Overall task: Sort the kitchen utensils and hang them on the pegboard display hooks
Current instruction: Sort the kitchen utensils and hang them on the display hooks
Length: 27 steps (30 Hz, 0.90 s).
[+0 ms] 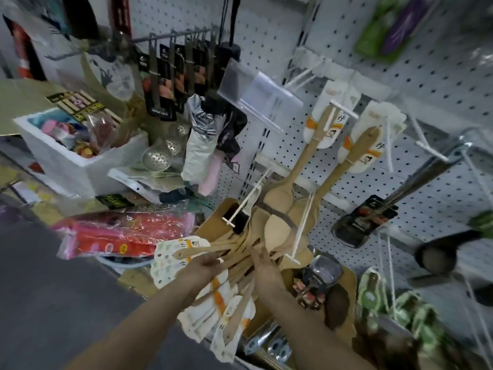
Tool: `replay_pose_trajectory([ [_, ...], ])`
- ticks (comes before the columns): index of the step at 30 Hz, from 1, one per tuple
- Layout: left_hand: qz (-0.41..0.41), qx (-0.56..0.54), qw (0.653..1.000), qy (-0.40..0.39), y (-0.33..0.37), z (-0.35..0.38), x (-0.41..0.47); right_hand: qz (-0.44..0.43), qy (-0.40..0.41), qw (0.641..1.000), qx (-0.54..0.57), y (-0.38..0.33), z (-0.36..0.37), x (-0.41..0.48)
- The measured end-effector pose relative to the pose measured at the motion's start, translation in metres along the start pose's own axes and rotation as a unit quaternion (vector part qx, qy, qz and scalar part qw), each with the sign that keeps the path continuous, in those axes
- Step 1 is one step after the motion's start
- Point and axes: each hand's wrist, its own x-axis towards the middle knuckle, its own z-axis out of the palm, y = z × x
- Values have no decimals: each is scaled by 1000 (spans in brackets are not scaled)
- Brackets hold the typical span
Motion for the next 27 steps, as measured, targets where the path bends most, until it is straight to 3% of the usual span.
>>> replay_pose_trajectory([
  [14,5,127,984,-126,-1,-16,-15,180,-6,982,59,-34,29,-100],
  [19,20,158,975,-158,-14,-11,-25,194,-65,974,95,-30,66,-103],
  [27,47,210,965,-151,-28,5,-19,194,-81,969,133,-19,101,-69],
])
